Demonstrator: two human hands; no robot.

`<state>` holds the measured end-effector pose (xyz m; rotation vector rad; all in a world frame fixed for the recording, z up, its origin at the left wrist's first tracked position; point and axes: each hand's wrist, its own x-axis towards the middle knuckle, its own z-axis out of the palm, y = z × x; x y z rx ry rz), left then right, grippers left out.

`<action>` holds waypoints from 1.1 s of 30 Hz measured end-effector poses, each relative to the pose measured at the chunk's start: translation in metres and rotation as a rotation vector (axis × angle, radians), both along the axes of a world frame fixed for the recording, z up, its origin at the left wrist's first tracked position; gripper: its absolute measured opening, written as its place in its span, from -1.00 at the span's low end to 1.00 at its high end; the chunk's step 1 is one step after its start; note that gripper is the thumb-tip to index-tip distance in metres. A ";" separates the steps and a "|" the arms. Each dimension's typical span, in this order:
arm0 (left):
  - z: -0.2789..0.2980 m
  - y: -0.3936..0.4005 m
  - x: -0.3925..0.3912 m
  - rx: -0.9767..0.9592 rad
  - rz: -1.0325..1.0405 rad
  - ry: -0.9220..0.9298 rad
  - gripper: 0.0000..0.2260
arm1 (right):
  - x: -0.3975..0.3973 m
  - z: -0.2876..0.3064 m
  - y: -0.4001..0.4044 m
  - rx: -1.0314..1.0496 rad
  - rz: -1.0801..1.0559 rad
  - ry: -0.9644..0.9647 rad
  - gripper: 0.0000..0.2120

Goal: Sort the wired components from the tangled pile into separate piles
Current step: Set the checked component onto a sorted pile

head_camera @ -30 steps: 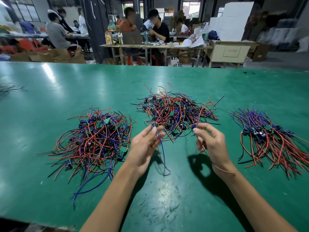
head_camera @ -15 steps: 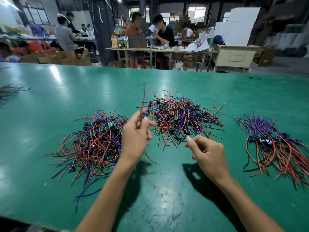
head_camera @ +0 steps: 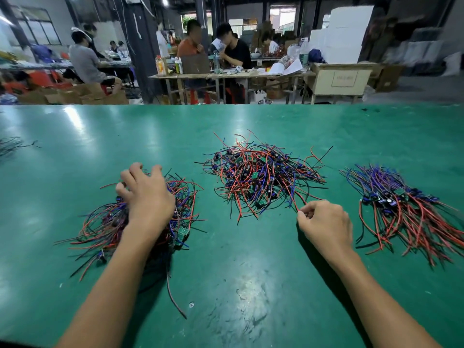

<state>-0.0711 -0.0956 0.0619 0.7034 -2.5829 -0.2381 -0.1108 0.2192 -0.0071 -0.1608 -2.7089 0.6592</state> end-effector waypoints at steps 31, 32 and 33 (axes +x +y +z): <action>-0.044 0.106 0.010 1.514 -0.998 -0.367 -0.80 | 0.026 0.025 -0.030 -1.455 0.475 -0.401 -0.61; -0.044 0.105 0.010 1.505 -1.019 -0.402 -0.82 | 0.027 0.025 -0.030 -1.461 0.484 -0.440 -0.57; -0.043 0.104 0.011 1.497 -1.036 -0.436 -0.83 | 0.028 0.024 -0.031 -1.439 0.477 -0.461 -0.52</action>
